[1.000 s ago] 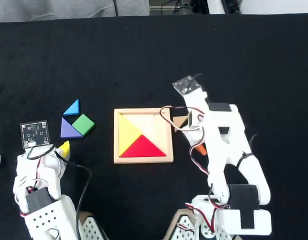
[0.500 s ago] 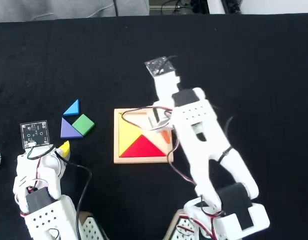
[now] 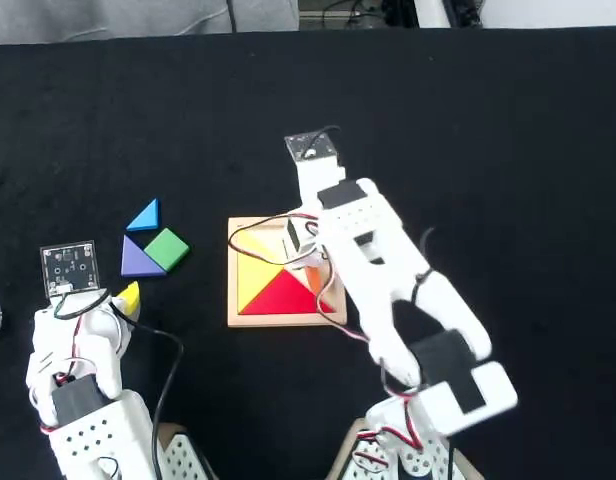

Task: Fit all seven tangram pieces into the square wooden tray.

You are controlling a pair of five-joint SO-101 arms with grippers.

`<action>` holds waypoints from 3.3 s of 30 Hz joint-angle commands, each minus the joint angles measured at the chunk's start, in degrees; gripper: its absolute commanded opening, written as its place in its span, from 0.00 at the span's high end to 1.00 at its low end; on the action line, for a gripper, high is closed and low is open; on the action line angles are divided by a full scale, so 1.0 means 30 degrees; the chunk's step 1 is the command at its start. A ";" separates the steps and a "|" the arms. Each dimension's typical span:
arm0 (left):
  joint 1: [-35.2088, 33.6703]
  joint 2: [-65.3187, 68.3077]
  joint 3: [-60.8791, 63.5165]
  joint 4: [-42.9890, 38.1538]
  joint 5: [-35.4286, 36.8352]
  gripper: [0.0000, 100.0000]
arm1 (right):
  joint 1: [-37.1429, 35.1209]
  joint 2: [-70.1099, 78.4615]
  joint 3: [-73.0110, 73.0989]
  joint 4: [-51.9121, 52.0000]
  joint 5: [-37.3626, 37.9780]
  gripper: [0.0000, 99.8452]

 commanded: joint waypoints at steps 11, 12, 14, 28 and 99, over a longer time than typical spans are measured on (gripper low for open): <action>0.0220 -0.0029 0.0337 0.0059 -0.0234 0.67 | -0.1084 0.0132 -0.1480 -0.0147 -0.1201 0.99; 0.0220 -0.0029 0.0337 0.0059 -0.0234 0.67 | -0.1084 0.0132 -0.1451 0.0059 -0.1201 0.99; 0.0220 -0.0029 0.0337 0.0059 -0.0234 0.67 | -0.1084 0.0132 -0.1363 0.0264 -0.1201 0.99; 0.0220 -0.0029 0.0337 0.0059 -0.0234 0.67 | -0.0967 0.0132 -0.0806 0.0322 -0.1143 0.87; 0.0630 -0.0029 0.0337 0.0059 -0.0234 0.67 | -0.0234 0.2652 -0.4469 -0.0615 0.6886 0.92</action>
